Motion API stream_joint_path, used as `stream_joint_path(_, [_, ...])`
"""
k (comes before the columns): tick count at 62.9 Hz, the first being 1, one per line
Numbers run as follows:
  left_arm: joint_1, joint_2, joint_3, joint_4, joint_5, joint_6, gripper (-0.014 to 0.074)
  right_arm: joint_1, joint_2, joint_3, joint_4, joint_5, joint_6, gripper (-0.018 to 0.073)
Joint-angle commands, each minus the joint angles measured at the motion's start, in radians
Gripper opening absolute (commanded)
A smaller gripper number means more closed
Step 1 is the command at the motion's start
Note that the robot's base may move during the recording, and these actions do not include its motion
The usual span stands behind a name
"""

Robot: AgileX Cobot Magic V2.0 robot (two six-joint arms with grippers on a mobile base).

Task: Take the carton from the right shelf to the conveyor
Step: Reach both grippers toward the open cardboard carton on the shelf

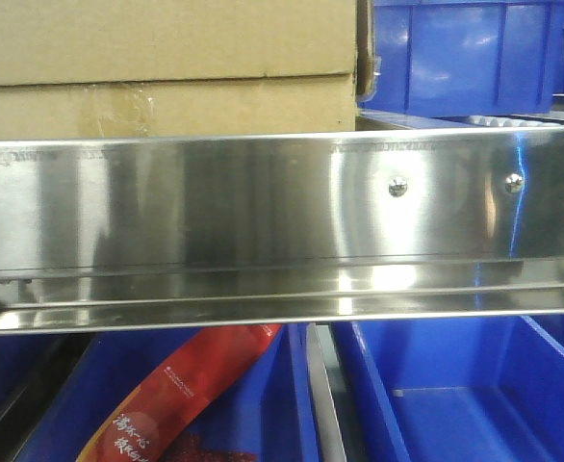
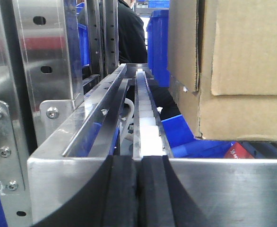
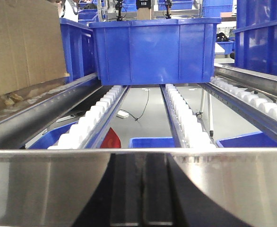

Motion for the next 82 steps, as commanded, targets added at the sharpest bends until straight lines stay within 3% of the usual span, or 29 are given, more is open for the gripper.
stream_joint_path(1, [0.004,-0.004,-0.002,-0.005,-0.021,0.004,0.0003,-0.004,-0.004,0.0,0.004,-0.023,-0.008,-0.0067])
stream_joint_path(17, [0.004,-0.004,-0.002,-0.005,-0.021,0.004,0.0003,-0.004,-0.004,0.0,0.004,-0.023,-0.008,-0.0067])
stream_joint_path(32, [0.004,-0.004,-0.002,-0.005,-0.131,0.004,0.0003,-0.004,-0.004,0.0,0.004,-0.023,-0.008,-0.0067])
stream_joint_path(45, [0.004,-0.004,-0.002,-0.016,-0.147,0.004,0.0003,-0.004,-0.004,0.0,0.004,-0.069,-0.008,-0.0067])
stream_joint_path(58, [0.004,-0.004,-0.01,-0.06,-0.287,0.004,0.0003,-0.003,-0.004,-0.026,0.04,-0.152,-0.008,-0.0067])
stream_joint_path(62, [0.004,-0.004,-0.063,-0.053,-0.251,0.004,0.0003,-0.003,-0.004,-0.108,0.04,-0.114,-0.008,-0.0067])
stream_joint_path(67, [0.004,-0.004,-0.175,-0.013,-0.132,0.004,0.0014,-0.003,-0.004,-0.226,0.04,0.039,-0.008,-0.0067])
stream_joint_path(74, [0.004,0.034,-0.34,0.049,0.02,0.004,0.0099,0.001,0.056,-0.4,0.042,0.2,-0.008,-0.0063])
stream_joint_path(78, [0.004,0.083,-0.439,0.054,0.104,0.004,0.018,0.009,0.112,-0.489,0.042,0.224,-0.008,-0.0015])
stream_joint_path(82, [0.004,0.142,-0.515,0.054,0.153,0.004,0.026,0.016,0.167,-0.558,0.042,0.224,-0.008,0.0093])
